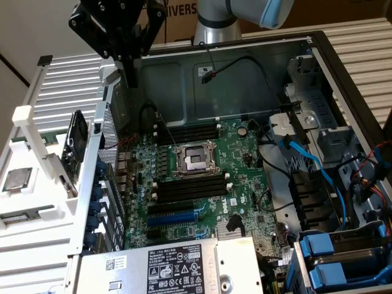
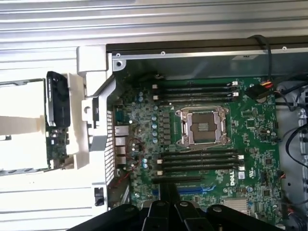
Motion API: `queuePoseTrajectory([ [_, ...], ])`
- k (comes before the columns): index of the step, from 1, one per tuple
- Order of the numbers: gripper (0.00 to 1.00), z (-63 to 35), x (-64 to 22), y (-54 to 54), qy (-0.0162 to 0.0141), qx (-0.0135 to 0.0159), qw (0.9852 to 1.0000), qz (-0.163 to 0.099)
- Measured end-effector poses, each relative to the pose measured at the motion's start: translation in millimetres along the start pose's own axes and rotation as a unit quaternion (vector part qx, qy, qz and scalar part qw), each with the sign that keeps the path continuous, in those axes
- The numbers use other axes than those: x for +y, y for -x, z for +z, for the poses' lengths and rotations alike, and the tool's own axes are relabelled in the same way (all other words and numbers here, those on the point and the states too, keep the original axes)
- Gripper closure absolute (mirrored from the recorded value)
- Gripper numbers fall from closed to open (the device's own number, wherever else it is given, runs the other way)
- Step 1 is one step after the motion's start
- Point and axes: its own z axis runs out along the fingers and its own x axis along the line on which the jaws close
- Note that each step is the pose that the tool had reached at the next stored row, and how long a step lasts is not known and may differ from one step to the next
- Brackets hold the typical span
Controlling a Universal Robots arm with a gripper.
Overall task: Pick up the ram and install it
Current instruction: 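Reach for the ram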
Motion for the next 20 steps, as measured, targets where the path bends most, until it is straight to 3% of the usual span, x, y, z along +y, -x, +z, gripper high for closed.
queuePoseTrajectory([
  [5, 0.89, -0.8, -3.4, -31.7, 0.0, 0.0, 1.0, 0.0],
  [12, 0.89, -1.6, -7.3, -63.3, 0.0, 0.0, 1.0, 0.0],
  [15, 0.89, -2.4, -10.8, -99.6, 0.0, 0.0001, 1.0, -0.001],
  [20, 0.89, -3.0, -13.2, -121.1, 0.0003, 0.0001, 1.0, -0.001],
])
